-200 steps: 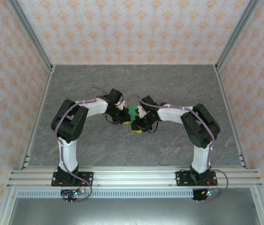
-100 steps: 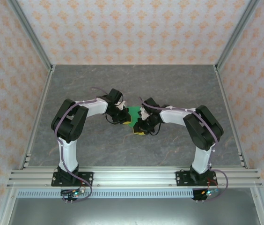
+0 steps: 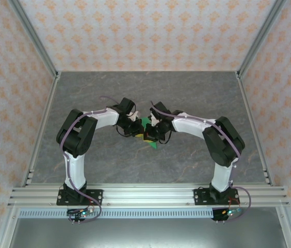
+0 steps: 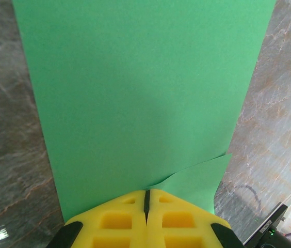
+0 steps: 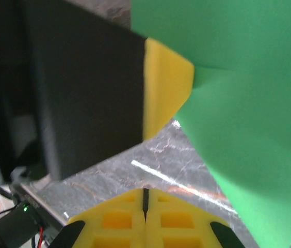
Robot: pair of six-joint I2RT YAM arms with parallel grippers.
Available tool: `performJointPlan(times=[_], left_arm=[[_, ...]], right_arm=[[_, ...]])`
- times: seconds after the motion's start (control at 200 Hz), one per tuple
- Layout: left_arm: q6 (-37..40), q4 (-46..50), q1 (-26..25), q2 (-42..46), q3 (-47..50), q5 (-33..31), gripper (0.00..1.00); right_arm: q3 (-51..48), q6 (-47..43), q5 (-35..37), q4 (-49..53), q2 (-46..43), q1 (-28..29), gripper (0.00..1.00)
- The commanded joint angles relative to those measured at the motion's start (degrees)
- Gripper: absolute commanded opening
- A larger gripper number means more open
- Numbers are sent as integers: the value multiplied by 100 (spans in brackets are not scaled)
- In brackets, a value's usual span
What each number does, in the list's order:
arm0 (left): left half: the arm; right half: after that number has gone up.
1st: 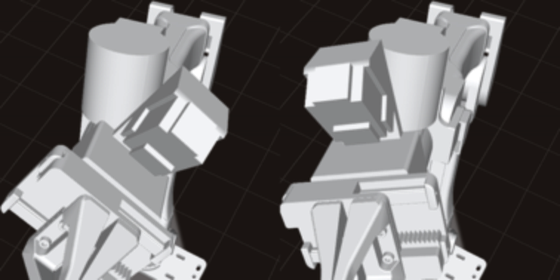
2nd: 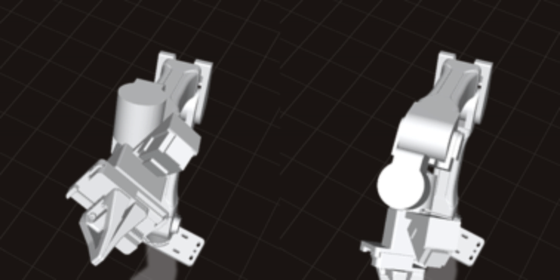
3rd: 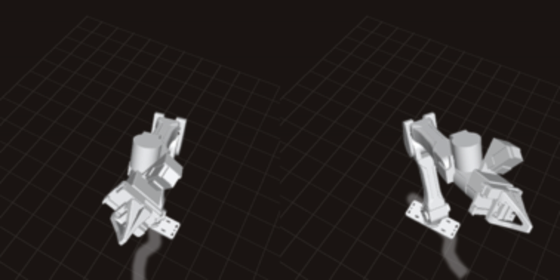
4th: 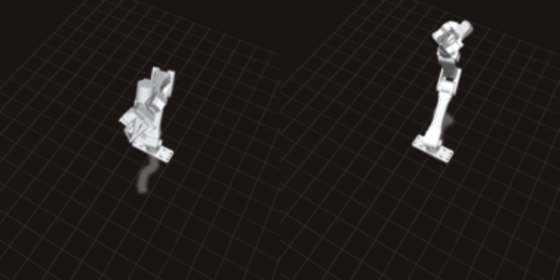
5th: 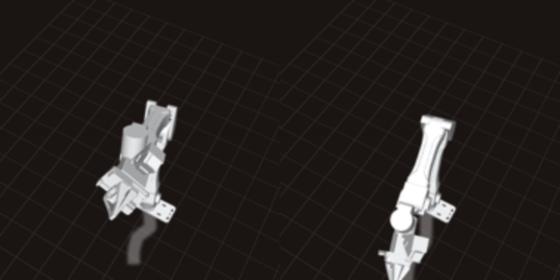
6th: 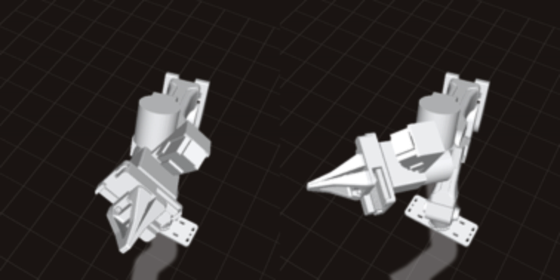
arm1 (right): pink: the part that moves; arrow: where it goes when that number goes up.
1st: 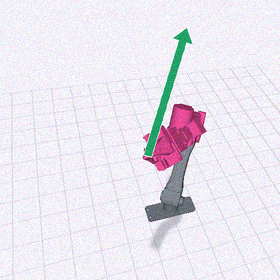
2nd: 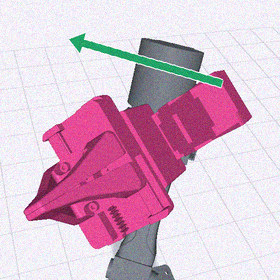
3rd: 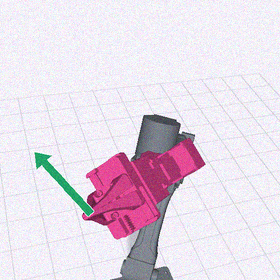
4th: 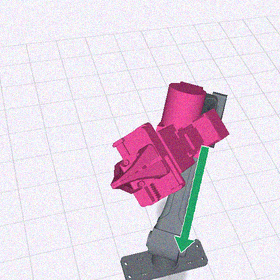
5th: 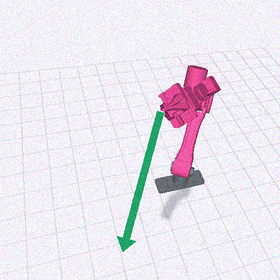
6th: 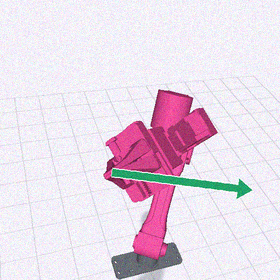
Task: Fold a paper plane with a square sheet of paper (fold left side to right side)
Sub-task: Third fold the triangle at the center of the table.
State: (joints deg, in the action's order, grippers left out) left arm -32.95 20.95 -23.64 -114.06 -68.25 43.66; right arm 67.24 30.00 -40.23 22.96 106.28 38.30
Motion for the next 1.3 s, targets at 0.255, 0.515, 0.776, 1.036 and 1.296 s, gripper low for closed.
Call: performJointPlan(times=[0.255,0.515,0.776,1.036,1.296], left_arm=[[111,436,-44,-321,207,-824,2],[123,450,-40,-334,207,-842,2],[144,501,-43,-355,153,-876,2],[174,572,-40,-369,108,-927,2],[184,614,-44,-380,51,-930,2]], right_arm=[[304,285,657,646,374,19,0],[242,7,921,1221,442,10,0],[-111,-122,889,1395,347,11,0],[-436,-260,1021,1639,135,10,0],[-628,-428,1114,1924,-118,-37,0]])
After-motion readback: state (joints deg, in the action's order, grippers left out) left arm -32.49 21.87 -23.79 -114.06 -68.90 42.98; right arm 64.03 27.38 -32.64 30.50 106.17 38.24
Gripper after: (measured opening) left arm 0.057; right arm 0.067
